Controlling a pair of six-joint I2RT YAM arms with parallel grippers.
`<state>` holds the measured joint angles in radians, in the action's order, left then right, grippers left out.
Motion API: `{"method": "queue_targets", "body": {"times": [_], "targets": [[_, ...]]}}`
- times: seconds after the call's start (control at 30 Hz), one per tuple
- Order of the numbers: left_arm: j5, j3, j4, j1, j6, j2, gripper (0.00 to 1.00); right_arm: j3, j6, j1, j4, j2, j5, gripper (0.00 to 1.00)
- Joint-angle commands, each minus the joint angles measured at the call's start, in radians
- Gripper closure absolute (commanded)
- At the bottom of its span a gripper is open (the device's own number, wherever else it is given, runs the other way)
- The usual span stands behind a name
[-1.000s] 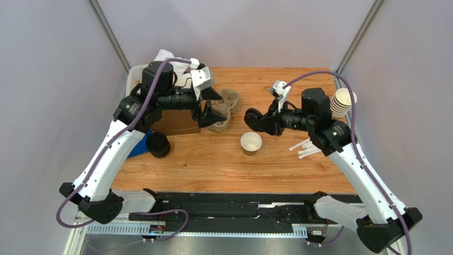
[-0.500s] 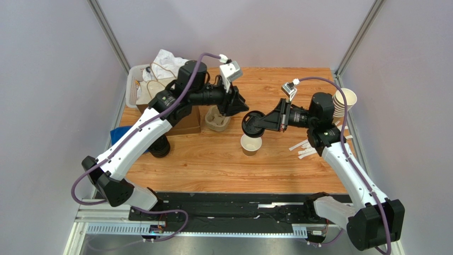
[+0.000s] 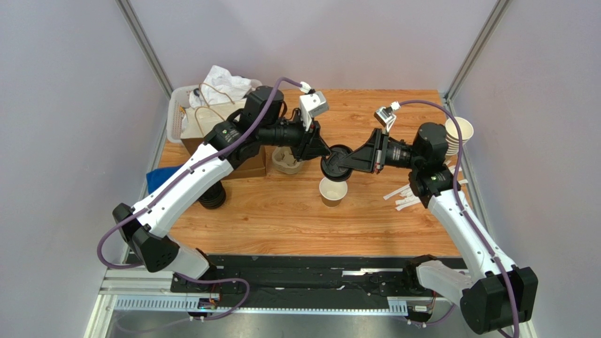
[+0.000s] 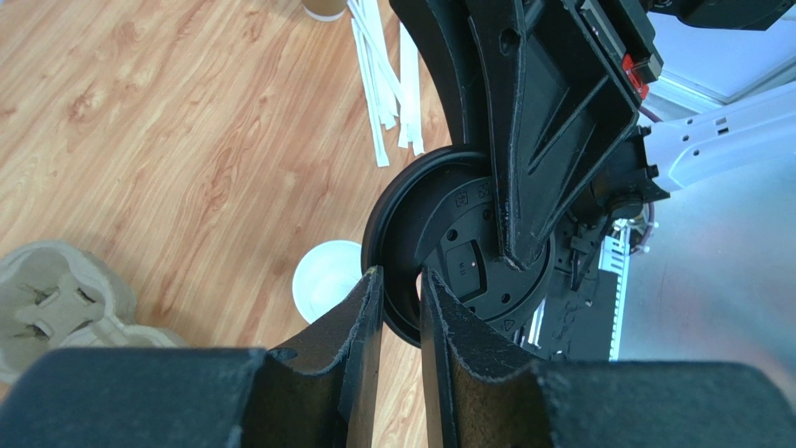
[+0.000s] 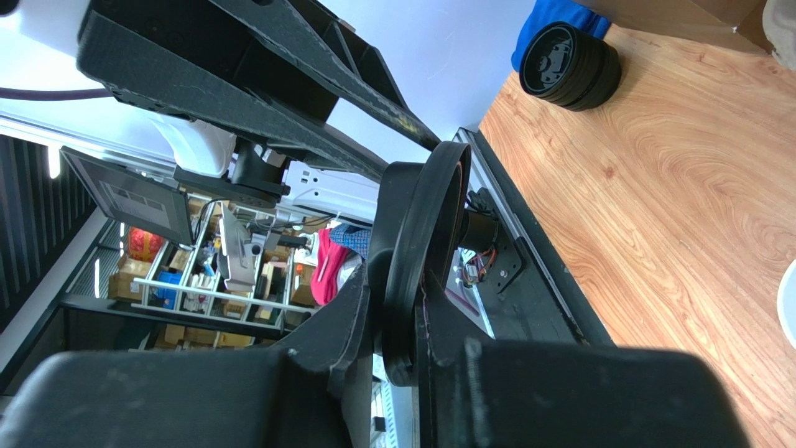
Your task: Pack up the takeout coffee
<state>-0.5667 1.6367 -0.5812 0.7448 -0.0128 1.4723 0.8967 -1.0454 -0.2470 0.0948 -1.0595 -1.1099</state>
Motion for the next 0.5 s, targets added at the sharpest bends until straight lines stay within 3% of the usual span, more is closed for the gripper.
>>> {"method": "queue_targets", "body": {"times": [0.0,0.17,0.3,0.4,0.47], "targets": [[-0.019,-0.015,-0.009,0.008,0.013,-0.015,0.71,0.011,-0.018,0.003,0.048,0.009,-0.005,1.00],[-0.010,-0.024,-0.016,0.016,0.013,-0.009,0.75,0.016,-0.021,0.003,0.049,0.007,-0.005,1.00],[-0.025,-0.023,-0.019,0.016,0.010,-0.001,0.85,0.007,-0.018,0.003,0.054,0.007,-0.004,1.00],[-0.039,-0.015,-0.028,0.016,0.011,0.008,0.98,0.004,-0.013,0.005,0.046,0.007,-0.002,1.00],[-0.041,-0.009,-0.037,0.016,0.011,0.011,1.00,0.005,-0.002,0.003,0.031,0.006,-0.001,1.00]]}}
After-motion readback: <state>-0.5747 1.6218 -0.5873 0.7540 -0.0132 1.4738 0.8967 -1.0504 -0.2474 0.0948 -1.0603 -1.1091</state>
